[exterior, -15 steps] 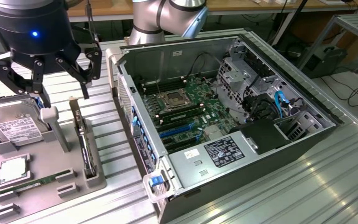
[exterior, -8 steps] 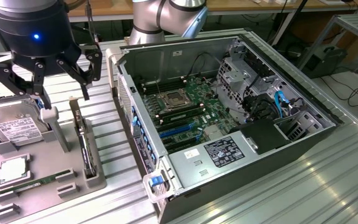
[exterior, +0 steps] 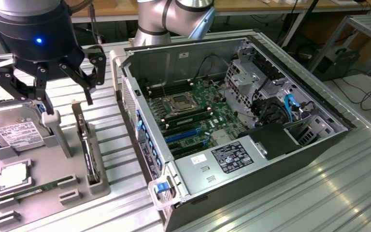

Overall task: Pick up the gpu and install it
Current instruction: 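Pick up the gpu and move the gpu toward the slot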

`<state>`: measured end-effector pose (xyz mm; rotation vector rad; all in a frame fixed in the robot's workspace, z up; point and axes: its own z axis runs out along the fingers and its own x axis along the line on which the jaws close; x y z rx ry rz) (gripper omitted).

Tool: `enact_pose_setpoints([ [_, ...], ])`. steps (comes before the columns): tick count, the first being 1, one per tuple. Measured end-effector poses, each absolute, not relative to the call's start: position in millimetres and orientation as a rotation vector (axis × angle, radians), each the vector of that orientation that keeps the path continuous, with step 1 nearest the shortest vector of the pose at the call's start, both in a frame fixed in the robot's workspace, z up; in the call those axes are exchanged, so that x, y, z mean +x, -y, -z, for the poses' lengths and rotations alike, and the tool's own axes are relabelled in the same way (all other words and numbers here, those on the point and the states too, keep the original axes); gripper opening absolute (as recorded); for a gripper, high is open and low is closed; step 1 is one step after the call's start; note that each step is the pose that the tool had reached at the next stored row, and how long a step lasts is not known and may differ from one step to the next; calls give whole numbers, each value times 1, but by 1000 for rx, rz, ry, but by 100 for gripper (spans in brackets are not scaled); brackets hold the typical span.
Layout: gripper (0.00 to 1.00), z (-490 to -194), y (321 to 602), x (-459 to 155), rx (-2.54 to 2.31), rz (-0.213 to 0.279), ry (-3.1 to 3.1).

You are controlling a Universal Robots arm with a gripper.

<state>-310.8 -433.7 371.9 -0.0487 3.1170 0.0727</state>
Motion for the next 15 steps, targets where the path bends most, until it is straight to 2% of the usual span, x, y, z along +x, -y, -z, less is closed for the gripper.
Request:
enact_pose_setpoints([
  [15,66,-364,434,-311,-65,-73,-3117],
])
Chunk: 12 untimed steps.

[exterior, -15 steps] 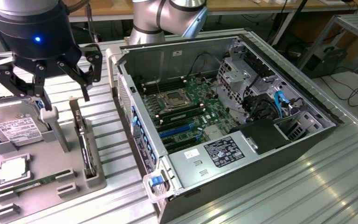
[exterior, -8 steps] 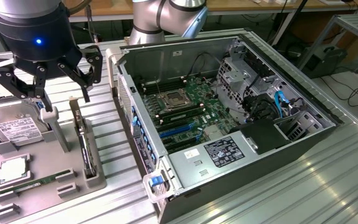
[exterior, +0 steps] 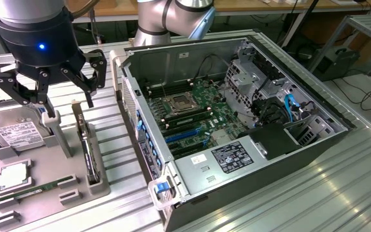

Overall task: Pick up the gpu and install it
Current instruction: 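Pick up the gpu and move the gpu toward the slot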

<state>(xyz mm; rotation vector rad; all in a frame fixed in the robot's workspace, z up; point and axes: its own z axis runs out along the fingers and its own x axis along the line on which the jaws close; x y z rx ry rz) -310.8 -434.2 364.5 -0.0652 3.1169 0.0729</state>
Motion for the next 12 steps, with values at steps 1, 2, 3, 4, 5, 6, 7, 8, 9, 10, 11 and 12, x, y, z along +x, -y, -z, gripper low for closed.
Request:
enact_pose_setpoints([
  [1,66,-364,434,-311,-66,-73,-3117],
  [2,66,-364,434,-311,-66,-73,-3117],
  [3,66,-363,434,-311,-67,-73,-3117],
  [4,66,-362,434,-311,-67,-73,-3117],
  [5,66,-362,434,-311,-67,-73,-3117],
  [6,66,-362,434,-311,-67,-73,-3117],
  [7,66,-361,434,-311,-67,-73,-3117],
  [8,66,-361,434,-311,-67,-73,-3117],
  [9,66,-361,434,-311,-67,-73,-3117],
  [10,66,-361,434,-311,-67,-73,-3117],
  [11,66,-360,434,-311,-67,-73,-3117],
  [12,66,-360,434,-311,-67,-73,-3117],
])
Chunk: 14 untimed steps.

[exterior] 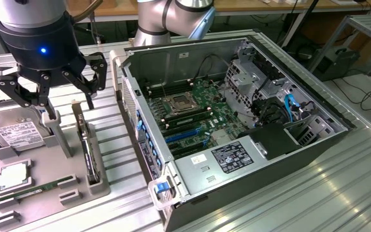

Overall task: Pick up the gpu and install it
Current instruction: 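Pick up the gpu and move the gpu toward the slot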

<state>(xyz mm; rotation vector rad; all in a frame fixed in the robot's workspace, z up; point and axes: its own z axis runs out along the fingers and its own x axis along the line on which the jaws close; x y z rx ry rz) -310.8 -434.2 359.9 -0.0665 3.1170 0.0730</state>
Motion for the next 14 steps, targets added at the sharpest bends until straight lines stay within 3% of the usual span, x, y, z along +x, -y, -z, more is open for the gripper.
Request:
enact_pose_setpoints([
  [14,66,-355,434,-311,-67,-73,-3117],
])
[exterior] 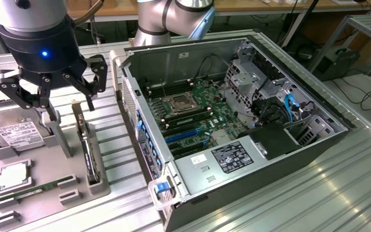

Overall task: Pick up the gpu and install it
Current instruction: 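Pick up the gpu and move the gpu toward the slot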

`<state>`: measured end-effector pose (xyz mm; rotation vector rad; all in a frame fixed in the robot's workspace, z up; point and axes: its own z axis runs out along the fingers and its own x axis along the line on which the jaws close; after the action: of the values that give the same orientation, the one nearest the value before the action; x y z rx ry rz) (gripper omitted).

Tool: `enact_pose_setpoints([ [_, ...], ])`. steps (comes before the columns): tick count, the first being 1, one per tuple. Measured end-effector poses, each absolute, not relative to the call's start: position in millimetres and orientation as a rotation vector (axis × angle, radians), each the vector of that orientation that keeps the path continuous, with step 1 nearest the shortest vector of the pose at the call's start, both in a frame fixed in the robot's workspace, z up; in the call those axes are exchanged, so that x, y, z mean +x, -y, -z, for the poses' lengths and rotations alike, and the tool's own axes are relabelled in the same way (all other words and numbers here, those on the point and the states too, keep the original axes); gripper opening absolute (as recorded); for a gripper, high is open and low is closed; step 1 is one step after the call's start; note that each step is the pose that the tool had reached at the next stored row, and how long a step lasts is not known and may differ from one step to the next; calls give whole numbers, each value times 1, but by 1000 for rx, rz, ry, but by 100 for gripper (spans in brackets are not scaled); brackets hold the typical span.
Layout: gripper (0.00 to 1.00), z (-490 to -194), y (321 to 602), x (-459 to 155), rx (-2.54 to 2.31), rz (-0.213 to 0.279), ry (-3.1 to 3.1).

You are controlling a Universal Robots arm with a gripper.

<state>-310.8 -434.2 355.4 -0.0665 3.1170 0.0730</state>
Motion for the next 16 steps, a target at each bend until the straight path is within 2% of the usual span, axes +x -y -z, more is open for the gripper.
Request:
enact_pose_setpoints([
  [16,66,-350,434,-311,-66,-73,-3117],
])
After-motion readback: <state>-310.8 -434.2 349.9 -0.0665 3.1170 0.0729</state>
